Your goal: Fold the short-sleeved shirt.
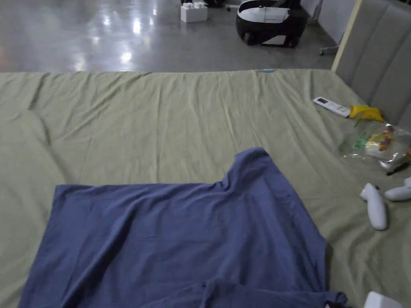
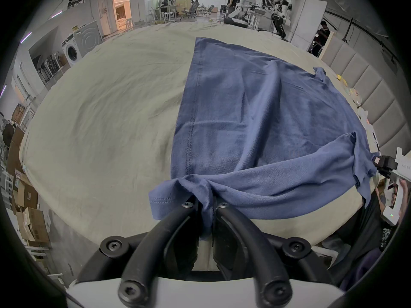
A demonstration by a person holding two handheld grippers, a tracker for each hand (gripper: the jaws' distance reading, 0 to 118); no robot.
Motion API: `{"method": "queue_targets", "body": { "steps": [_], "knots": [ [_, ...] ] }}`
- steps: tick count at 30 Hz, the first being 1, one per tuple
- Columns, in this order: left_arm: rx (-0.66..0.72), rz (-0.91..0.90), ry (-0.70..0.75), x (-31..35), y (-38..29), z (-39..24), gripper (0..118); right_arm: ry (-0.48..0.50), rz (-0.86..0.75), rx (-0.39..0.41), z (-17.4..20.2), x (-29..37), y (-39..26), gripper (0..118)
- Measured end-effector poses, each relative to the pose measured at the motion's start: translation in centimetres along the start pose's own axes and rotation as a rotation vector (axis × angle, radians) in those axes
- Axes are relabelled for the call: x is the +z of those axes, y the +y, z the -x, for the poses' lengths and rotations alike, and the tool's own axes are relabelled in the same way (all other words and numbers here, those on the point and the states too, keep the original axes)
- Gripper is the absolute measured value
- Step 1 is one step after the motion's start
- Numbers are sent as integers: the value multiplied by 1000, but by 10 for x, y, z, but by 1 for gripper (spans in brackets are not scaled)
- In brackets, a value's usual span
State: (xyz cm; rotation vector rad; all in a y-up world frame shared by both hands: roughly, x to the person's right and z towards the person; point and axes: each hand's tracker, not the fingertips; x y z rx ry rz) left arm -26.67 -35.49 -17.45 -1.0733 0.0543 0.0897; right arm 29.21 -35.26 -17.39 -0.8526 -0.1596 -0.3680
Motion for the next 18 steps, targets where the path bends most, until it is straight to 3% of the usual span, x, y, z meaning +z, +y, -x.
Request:
{"method": "queue_targets", "body": {
  "steps": [6, 12, 16, 17, 18],
  "knots": [
    [8, -172, -57, 34, 37, 8, 9, 123, -91, -121, 0, 23, 49, 10],
    [61, -262, -110, 21, 127, 18, 9, 136, -129, -68, 34, -13, 122, 10],
    [80, -232, -96, -30, 171, 22, 9, 144, -78, -117, 41, -65, 154, 10],
    [95, -225, -91, -43, 177, 23, 15, 140, -77, -117, 42, -77, 158, 11],
    [127, -221, -69, -54, 181, 21, 31, 131, -69, -101, 45, -89, 159, 17]
  ]
}}
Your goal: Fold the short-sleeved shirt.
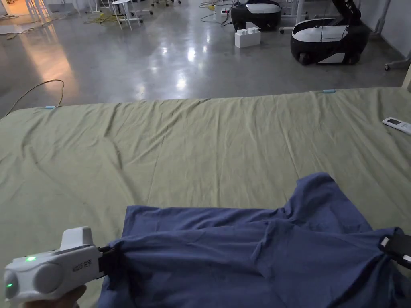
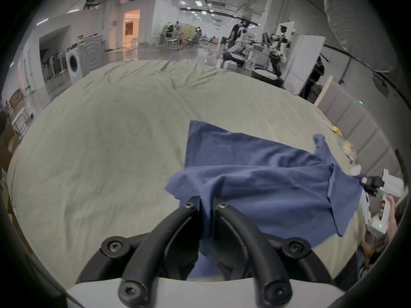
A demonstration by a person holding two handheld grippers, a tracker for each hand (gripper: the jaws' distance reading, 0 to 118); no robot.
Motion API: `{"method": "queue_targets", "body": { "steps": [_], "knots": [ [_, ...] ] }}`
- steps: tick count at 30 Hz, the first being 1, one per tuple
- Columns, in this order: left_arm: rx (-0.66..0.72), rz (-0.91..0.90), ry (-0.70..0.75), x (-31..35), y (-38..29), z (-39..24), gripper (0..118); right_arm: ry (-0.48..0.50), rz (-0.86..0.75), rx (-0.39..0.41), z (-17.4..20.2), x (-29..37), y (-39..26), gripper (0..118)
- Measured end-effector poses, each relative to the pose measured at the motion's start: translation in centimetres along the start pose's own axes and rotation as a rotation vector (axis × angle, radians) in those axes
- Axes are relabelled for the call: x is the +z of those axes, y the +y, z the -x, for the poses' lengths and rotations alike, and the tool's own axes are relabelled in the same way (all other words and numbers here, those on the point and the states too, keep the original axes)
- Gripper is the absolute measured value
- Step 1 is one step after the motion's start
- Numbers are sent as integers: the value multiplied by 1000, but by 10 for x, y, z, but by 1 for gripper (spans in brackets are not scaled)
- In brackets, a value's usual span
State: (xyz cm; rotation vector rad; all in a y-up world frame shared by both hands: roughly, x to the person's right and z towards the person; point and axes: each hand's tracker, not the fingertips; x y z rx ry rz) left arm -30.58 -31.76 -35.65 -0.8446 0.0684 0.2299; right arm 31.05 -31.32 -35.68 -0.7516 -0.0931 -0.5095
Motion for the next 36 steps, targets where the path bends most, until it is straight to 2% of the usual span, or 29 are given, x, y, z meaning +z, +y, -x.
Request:
{"method": "queue_targets", "body": {
  "steps": [1, 2, 3, 5, 8, 10, 12, 16, 18, 20, 21, 22, 24, 25, 27, 28, 29, 31, 32, 33, 36],
  "knots": [
    [17, -2, 11, -12, 0, 1, 56, -13, 11, 22, 0, -11, -1, 36],
    [26, 16, 24, -20, -3, 2, 85, -28, 24, 29, -2, -18, -4, 69],
    [44, 48, 57, -24, -7, 3, 94, -62, 61, 49, -4, -23, -7, 81],
    [26, -3, 51, -12, -19, 3, 93, -101, 48, 65, -7, -18, -13, 76],
    [-30, -178, -41, 36, -30, 3, 93, -24, -88, 48, -22, 11, -16, 77],
    [-91, -302, -38, 75, -36, 0, 93, 8, -162, 87, -19, 42, -14, 77],
    [-133, -408, -16, 122, -38, -7, 93, 45, -276, 160, -2, 87, -16, 77],
    [-128, -577, 11, 203, -50, -28, 93, 127, -459, 328, 34, 168, -35, 77],
    [-207, -649, 59, 233, -59, -42, 93, 162, -533, 399, 50, 200, -51, 77],
    [-257, -720, 91, 253, -69, -56, 92, 134, -590, 510, 66, 221, -66, 79],
    [-280, -778, 152, 265, -73, -62, 92, 82, -633, 574, 75, 229, -74, 79],
    [-309, -790, 154, 274, -75, -68, 92, 25, -705, 655, 86, 239, -80, 79],
    [-336, -814, 136, 284, -79, -78, 82, 53, -672, 632, 84, 242, -89, 74],
    [-339, -805, 124, 289, -80, -83, 73, 78, -671, 631, 88, 247, -91, 68],
    [-341, -744, 69, 294, -79, -92, 26, 119, -651, 615, 94, 255, -93, 42],
    [-346, -737, 59, 293, -77, -94, 8, 136, -653, 611, 97, 256, -95, 25],
    [-340, -746, 74, 292, -79, -98, 7, 146, -648, 613, 99, 256, -95, 11],
    [-322, -748, 34, 295, -81, -100, 1, 145, -641, 607, 103, 255, -101, 2],
    [-310, -742, 11, 295, -83, -101, 1, 148, -645, 630, 106, 255, -100, 0],
    [-301, -745, 24, 295, -84, -102, 1, 155, -581, 601, 105, 250, -102, 0],
    [-305, -744, 10, 294, -83, -105, 1, 161, -604, 628, 110, 249, -105, 0]
  ]
}}
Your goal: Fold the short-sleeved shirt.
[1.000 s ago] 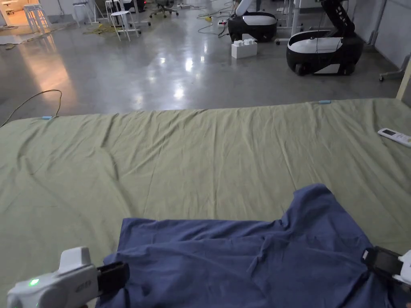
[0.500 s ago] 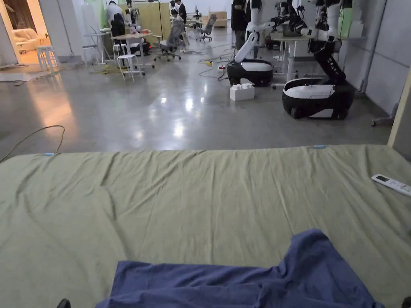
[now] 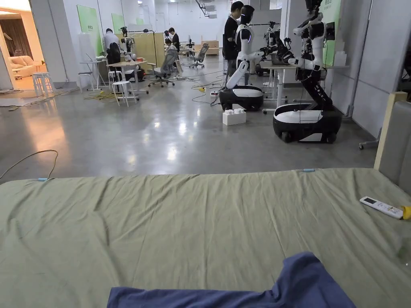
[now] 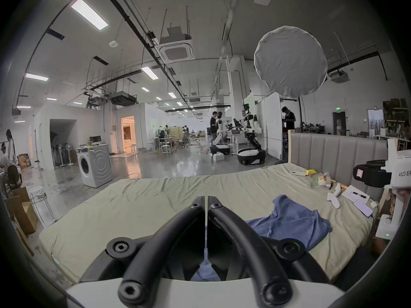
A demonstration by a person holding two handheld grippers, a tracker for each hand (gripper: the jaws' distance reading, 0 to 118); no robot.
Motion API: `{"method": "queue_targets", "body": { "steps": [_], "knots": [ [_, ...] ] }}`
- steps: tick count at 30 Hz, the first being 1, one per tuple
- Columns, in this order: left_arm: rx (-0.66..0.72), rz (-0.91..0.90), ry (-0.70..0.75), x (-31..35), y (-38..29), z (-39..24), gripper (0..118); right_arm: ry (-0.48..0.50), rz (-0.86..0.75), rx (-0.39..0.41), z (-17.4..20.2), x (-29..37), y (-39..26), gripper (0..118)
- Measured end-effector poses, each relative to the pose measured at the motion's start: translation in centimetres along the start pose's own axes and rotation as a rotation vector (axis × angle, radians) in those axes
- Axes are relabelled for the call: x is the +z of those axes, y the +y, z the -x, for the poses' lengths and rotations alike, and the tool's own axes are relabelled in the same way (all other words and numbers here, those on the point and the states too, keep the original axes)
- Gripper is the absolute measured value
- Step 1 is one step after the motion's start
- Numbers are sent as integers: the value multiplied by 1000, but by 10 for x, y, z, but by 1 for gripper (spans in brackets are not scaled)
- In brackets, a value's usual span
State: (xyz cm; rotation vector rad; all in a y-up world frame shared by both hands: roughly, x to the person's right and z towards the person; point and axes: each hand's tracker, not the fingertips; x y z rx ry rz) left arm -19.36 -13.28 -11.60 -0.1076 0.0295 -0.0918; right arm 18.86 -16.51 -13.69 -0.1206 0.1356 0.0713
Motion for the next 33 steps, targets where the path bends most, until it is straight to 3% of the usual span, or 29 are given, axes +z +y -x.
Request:
{"method": "queue_targets", "body": {
  "steps": [11, 16, 17, 18, 19, 20, 21, 26, 28, 31, 33],
  "knots": [
    [25, 30, -20, -5, -3, 6, 1, 0, 13, -50, -6, -2, 1, 0],
    [160, 214, -15, -38, -38, 32, 1, 7, 50, -94, -12, 0, -12, 0],
    [186, 274, -40, -50, -50, 40, 6, 10, 61, -102, -13, 0, -15, 0],
    [206, 331, -57, -62, -65, 49, 21, 16, 85, -117, -16, 0, -20, 0],
    [218, 361, -48, -71, -80, 54, 43, 19, 114, -139, -17, 0, -25, 0],
    [223, 404, -41, -83, -97, 58, 72, 13, 109, -134, -19, 0, -28, 0],
    [235, 458, -37, -95, -114, 64, 82, 11, 137, -152, -21, -1, -33, 0],
    [364, 588, -19, -147, -182, 82, 81, -11, 191, -192, -31, 4, -46, 0],
    [334, 610, 0, -165, -202, 82, 76, -20, 206, -197, -33, 6, -48, 0],
    [297, 678, 8, -185, -220, 78, 48, -37, 234, -201, -37, 9, -52, 0],
    [284, 710, -11, -192, -227, 69, 40, -50, 248, -197, -39, 11, -55, 0]
  ]
}}
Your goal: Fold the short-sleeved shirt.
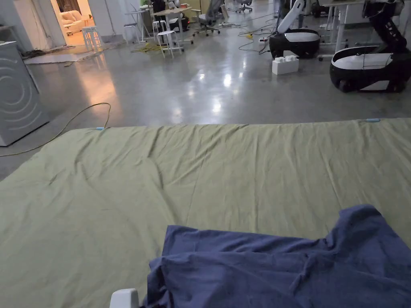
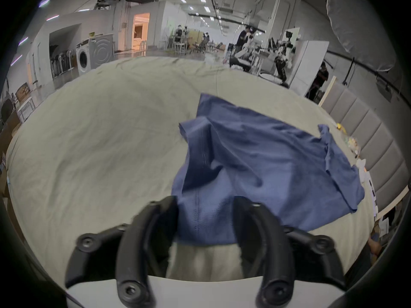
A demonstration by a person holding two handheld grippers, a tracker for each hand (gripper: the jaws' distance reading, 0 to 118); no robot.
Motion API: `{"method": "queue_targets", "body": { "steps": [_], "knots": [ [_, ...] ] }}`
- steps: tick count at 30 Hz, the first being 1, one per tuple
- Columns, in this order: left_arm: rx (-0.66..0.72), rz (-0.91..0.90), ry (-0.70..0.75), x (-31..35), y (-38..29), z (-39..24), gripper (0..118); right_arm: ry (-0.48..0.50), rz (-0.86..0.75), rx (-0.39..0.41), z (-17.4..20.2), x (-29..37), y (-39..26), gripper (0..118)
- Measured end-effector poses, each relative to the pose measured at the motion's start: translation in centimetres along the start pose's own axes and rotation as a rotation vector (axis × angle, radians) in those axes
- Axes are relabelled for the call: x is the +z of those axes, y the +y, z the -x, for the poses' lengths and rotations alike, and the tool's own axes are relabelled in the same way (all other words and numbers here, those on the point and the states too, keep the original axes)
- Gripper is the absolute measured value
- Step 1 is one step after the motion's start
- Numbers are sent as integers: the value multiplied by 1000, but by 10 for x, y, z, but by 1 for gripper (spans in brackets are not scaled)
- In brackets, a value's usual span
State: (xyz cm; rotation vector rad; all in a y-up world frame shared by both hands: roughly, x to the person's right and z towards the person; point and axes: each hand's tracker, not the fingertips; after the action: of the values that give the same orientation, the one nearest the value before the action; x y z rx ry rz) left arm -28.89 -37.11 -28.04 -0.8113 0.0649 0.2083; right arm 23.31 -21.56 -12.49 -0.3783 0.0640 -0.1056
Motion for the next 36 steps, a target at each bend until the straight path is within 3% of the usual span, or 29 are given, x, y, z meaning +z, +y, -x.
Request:
{"method": "queue_targets", "body": {
  "steps": [1, 3, 5, 9, 10, 12, 13, 16, 19, 20, 21, 22, 25, 27, 29, 31, 36],
  "knots": [
    [-18, 10, 0, -6, -2, -4, 40, -6, 9, 2, -1, 0, -2, 0],
    [-54, 55, 39, -17, -5, -12, 20, -19, 32, 11, -2, -3, -4, 0],
    [-45, 50, 46, -21, -4, -17, 12, -31, 51, 19, -5, -9, -7, 0],
    [-84, 82, 57, -22, 0, -19, 11, -54, 96, -41, -22, -45, -16, 2],
    [-90, 86, 54, -22, 1, -18, 11, -62, 131, -74, -29, -61, -22, 12],
    [-81, 108, 40, -23, 2, -16, 11, -102, 193, -142, -46, -96, -38, 65],
    [-74, 112, 35, -23, 3, -15, 11, -118, 242, -185, -55, -115, -48, 76],
    [-65, 116, 36, -22, 4, -15, 11, -110, 324, -323, -84, -162, -69, 64],
    [-82, 121, 42, -24, 4, -16, 11, -171, 334, -335, -94, -196, -79, 62],
    [-87, 120, 46, -24, 4, -16, 11, -206, 381, -296, -95, -209, -83, 42],
    [-88, 121, 47, -24, 5, -16, 11, -218, 433, -256, -94, -219, -87, 15],
    [-87, 122, 48, -24, 5, -16, 11, -226, 464, -208, -90, -225, -92, 9],
    [-88, 120, 50, -24, 4, -16, 11, -219, 429, -13, -69, -223, -86, 7],
    [-95, 123, 46, -24, 5, -15, 6, -210, 441, 57, -64, -223, -82, 6],
    [-142, 46, -2, -10, 8, -13, 5, -218, 430, 30, -65, -217, -74, 5],
    [-219, -49, 54, 17, 6, -18, 5, -273, 340, 52, -59, -199, -57, 5],
    [-28, -108, 18, 67, 26, 1, 5, -283, 256, -4, -48, -163, -26, 5]
  ]
}}
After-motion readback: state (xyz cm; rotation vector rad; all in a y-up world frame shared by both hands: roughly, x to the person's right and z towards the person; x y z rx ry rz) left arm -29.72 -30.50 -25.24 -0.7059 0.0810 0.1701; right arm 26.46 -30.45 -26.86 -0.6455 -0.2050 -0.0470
